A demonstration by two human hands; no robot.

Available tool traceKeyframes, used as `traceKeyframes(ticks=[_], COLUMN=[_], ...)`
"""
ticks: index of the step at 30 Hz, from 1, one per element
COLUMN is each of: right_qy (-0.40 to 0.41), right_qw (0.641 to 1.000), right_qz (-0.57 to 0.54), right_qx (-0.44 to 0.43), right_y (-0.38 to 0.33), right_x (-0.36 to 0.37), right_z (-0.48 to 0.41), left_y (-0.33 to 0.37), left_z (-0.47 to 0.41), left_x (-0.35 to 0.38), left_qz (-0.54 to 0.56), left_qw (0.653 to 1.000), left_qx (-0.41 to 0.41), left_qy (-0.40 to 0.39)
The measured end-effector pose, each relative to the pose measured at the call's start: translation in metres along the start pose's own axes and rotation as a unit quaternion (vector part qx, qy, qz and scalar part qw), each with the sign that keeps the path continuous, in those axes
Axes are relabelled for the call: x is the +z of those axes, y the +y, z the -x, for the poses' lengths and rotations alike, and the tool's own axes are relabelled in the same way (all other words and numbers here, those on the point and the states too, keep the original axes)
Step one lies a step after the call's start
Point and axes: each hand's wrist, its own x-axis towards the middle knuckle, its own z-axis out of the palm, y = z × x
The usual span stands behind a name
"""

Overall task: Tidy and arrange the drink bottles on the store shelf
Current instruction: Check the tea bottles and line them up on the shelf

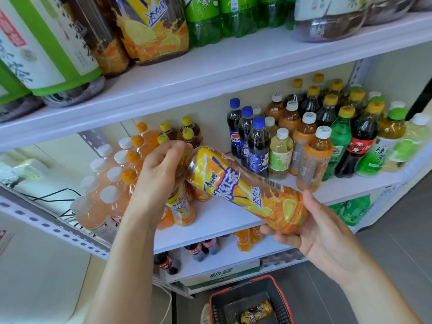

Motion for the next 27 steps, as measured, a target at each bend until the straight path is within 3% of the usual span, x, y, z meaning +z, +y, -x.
traceKeyframes(ticks=[7,10,14,17,22,27], right_qy=[-0.021,-0.007,-0.052,-0.019,0.053,0.003], right_qw=[0.997,1.0,0.997,0.998,0.994,0.988], right_qz=[-0.004,-0.003,0.054,0.05,0.08,0.096], right_qx=[0.076,0.025,-0.027,-0.043,0.043,0.118], right_y=[-0.002,-0.004,-0.006,-0.006,-0.006,-0.002], right_x=[0.003,0.003,0.001,0.004,0.004,0.0], right_z=[-0.003,-0.004,-0.002,-0.001,-0.002,-0.002], left_y=[-0.002,-0.002,-0.005,-0.006,-0.006,-0.001], left_z=[0.003,0.002,-0.001,0.002,0.007,0.009], left_x=[-0.002,0.0,-0.001,-0.006,-0.018,-0.014], left_qz=[-0.037,-0.024,0.013,0.044,0.025,0.022], left_qw=[0.998,0.998,0.998,0.998,0.995,0.996], left_qx=[0.059,0.064,0.034,0.009,0.052,0.078], left_qy=[-0.004,0.014,0.053,0.045,-0.078,-0.034])
